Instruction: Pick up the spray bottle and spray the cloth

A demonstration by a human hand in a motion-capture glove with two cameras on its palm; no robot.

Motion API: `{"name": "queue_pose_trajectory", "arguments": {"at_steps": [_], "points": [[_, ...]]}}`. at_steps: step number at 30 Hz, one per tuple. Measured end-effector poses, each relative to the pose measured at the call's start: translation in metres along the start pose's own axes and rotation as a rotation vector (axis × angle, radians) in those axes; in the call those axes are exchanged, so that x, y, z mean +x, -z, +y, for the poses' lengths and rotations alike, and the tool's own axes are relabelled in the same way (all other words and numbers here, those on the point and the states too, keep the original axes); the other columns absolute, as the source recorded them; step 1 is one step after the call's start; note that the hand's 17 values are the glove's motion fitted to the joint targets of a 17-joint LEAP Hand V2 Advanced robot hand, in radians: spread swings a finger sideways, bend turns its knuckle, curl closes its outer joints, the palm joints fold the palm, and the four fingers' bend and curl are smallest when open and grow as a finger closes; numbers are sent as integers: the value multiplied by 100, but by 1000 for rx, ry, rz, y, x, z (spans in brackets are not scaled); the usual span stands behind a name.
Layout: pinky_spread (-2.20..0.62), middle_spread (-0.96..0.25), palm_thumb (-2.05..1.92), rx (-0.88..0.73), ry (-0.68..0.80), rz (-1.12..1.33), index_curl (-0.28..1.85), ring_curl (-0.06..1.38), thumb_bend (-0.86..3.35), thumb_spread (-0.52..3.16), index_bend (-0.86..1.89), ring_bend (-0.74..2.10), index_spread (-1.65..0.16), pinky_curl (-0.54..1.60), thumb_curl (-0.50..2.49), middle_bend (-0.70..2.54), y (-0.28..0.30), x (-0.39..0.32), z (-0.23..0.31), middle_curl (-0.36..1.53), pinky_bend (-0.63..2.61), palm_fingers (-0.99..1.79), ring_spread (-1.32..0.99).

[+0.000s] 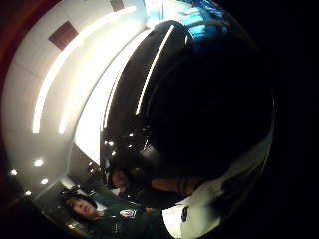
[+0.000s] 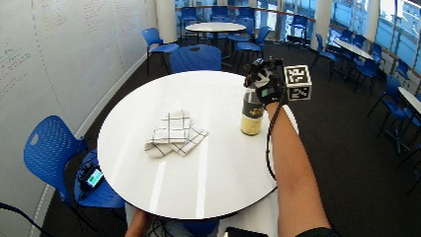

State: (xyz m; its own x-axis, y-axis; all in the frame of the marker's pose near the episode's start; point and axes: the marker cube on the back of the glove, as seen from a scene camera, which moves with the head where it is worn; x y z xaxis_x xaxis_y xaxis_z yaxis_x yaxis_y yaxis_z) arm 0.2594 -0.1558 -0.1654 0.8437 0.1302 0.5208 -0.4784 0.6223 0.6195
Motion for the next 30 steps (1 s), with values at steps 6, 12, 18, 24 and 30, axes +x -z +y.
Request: {"name": "queue_pose_trajectory", "arguments": {"at_steps": [6, 12, 18, 24, 30], "points": [[-30, -22, 61, 9, 4, 66, 55, 44, -3, 98, 46, 64, -28, 37, 47, 69, -12, 18, 25, 51, 39, 144, -22], [-28, -22, 62, 82, 163, 332, 55, 44, -2, 100, 47, 64, -27, 37, 46, 71, -28, -4, 40, 51, 38, 144, -21], [-28, -21, 63, 112, 308, 542, 55, 44, -2, 101, 47, 65, -27, 37, 46, 71, -45, -35, 42, 51, 38, 143, -21], [-27, -21, 64, 116, 462, 761, 55, 43, -2, 102, 46, 66, -27, 37, 46, 71, -61, -51, 43, 51, 38, 143, -21], [-26, -21, 64, 60, 600, 944, 55, 43, -2, 102, 47, 66, -27, 37, 46, 71, -85, -49, 51, 51, 38, 143, -21]]}}
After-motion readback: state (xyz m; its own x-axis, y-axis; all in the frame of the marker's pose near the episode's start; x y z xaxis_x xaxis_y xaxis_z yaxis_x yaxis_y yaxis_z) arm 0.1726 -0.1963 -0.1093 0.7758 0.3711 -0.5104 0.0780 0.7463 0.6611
